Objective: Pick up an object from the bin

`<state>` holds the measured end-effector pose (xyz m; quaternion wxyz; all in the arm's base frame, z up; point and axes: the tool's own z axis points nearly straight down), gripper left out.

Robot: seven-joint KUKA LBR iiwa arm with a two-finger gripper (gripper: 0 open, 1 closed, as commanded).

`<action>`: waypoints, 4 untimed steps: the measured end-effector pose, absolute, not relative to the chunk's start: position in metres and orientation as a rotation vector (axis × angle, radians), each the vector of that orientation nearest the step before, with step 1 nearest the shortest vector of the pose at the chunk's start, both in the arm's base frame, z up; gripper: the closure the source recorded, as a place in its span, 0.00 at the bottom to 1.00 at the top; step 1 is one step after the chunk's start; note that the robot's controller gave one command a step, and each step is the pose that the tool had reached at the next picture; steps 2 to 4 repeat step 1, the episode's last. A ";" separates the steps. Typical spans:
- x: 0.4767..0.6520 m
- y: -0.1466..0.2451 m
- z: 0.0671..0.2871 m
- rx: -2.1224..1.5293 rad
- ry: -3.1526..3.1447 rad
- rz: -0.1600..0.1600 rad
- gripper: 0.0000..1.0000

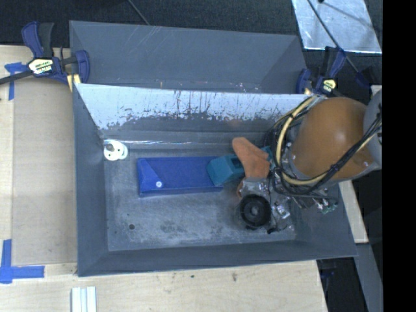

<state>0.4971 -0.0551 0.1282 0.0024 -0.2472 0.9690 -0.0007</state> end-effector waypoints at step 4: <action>0.497 -0.055 0.133 -0.775 3.040 -0.002 1.00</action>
Offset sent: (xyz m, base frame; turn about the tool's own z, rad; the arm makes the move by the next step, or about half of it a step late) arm 0.0001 -0.0002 0.0270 0.0000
